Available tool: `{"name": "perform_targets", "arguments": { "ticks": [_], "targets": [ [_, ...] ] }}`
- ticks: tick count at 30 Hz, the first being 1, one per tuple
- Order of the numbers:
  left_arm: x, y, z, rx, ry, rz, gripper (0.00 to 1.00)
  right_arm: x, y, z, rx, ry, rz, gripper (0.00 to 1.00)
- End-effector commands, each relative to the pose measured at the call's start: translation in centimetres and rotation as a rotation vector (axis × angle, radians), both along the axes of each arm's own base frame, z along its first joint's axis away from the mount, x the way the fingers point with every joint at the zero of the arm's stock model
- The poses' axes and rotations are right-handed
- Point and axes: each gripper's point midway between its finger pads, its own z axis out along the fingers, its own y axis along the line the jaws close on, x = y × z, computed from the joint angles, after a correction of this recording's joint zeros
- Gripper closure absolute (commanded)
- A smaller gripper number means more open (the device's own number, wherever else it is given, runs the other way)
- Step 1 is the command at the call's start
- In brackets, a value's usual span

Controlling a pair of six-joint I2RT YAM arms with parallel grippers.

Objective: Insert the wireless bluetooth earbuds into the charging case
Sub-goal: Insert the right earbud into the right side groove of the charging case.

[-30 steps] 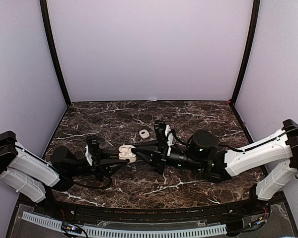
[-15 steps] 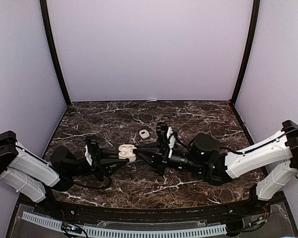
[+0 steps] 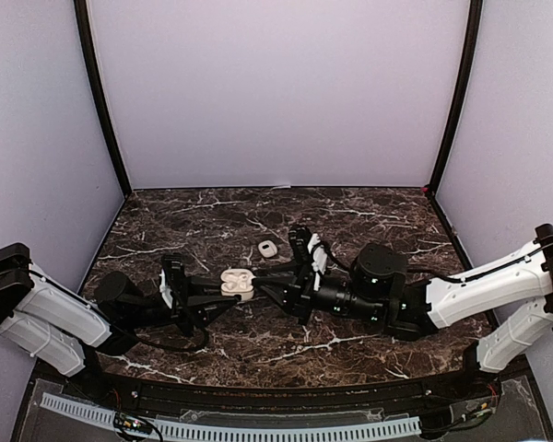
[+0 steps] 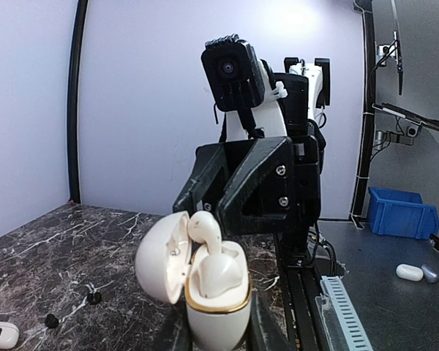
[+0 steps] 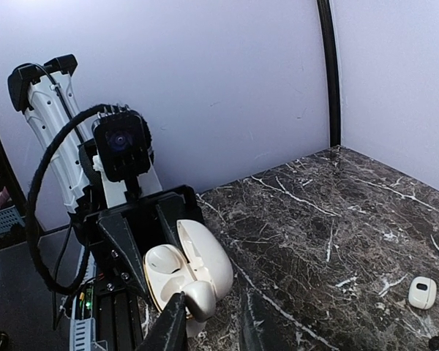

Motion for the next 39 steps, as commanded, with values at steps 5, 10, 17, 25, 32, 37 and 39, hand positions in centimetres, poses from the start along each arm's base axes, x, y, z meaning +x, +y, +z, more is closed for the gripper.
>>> {"name": "perform_targets", "arguments": {
  "ticks": [5,10,17,25,32,37,39],
  "targets": [
    [-0.3,0.0,1.3,-0.038,-0.046,-0.004,1.00,0.1,-1.5,2.3,0.029,0.005,-0.033,0.67],
    [-0.3,0.1,1.1,-0.034,-0.043,-0.004,1.00,0.0,-2.3,2.0,0.014,0.018,-0.040,0.69],
    [-0.6,-0.2,1.1,-0.032,-0.040,-0.029,1.00,0.9,-2.2,1.0,-0.036,0.043,-0.086,0.99],
    [-0.5,-0.4,1.2,-0.033,-0.036,-0.032,1.00,-0.2,-0.9,1.1,-0.047,0.027,-0.007,1.00],
    [-0.4,-0.5,1.0,-0.029,-0.029,-0.033,1.00,-1.5,0.0,1.2,-0.057,0.026,0.071,1.00],
    [-0.3,-0.6,0.9,-0.031,-0.027,-0.034,1.00,-2.3,0.4,1.3,-0.059,0.019,0.117,1.00],
    [-0.3,-0.6,0.9,-0.032,-0.028,-0.034,1.00,-2.6,0.4,1.3,-0.060,0.015,0.130,1.00]
  ]
}}
